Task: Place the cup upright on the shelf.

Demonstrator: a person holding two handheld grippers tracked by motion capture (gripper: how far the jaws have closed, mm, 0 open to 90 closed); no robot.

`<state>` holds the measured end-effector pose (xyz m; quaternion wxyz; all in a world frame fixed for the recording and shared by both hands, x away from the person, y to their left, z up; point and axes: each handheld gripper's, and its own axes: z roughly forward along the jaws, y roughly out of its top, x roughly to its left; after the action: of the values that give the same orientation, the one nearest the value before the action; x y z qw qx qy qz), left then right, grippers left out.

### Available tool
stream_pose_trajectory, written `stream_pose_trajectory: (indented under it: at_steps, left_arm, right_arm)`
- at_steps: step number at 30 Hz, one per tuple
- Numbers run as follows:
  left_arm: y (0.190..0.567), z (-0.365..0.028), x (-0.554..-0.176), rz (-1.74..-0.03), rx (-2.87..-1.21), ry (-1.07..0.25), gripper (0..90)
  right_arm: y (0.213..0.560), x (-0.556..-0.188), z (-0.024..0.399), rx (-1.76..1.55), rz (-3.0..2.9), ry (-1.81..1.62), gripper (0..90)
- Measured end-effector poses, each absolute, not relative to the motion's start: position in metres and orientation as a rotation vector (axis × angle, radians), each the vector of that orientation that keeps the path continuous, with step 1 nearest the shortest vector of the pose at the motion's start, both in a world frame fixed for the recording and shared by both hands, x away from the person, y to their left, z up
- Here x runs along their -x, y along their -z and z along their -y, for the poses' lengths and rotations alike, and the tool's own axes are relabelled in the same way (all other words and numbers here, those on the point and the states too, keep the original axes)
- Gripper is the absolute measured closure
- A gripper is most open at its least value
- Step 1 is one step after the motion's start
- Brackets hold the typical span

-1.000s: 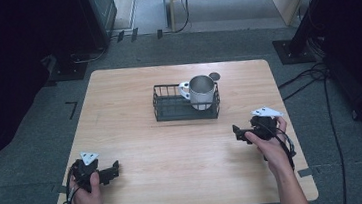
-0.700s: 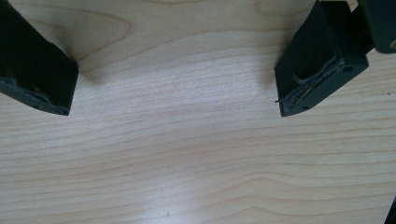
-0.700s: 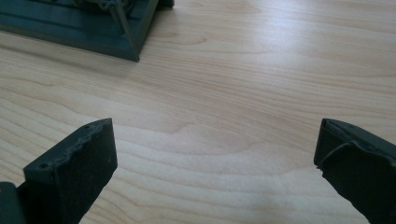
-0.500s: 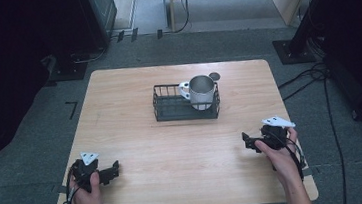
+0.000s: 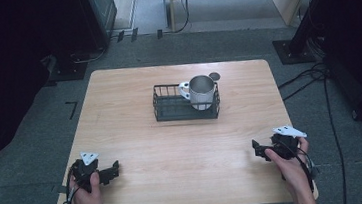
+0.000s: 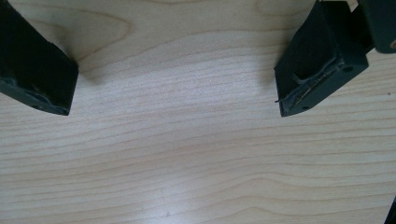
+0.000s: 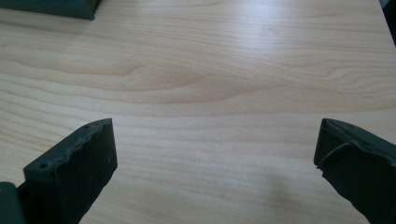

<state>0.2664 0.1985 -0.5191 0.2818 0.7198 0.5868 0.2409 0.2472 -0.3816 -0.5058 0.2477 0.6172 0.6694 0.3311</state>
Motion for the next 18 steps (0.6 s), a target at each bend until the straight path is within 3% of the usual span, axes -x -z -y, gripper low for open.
stream_pose_trajectory:
  at_steps: [18]
  left_arm:
    - [0.519,-0.198,-0.266,-1.572,-1.928,-0.646,0.0]
  right_arm:
    - [0.516,-0.219,0.396,-1.723,-1.797,-0.836,0.0]
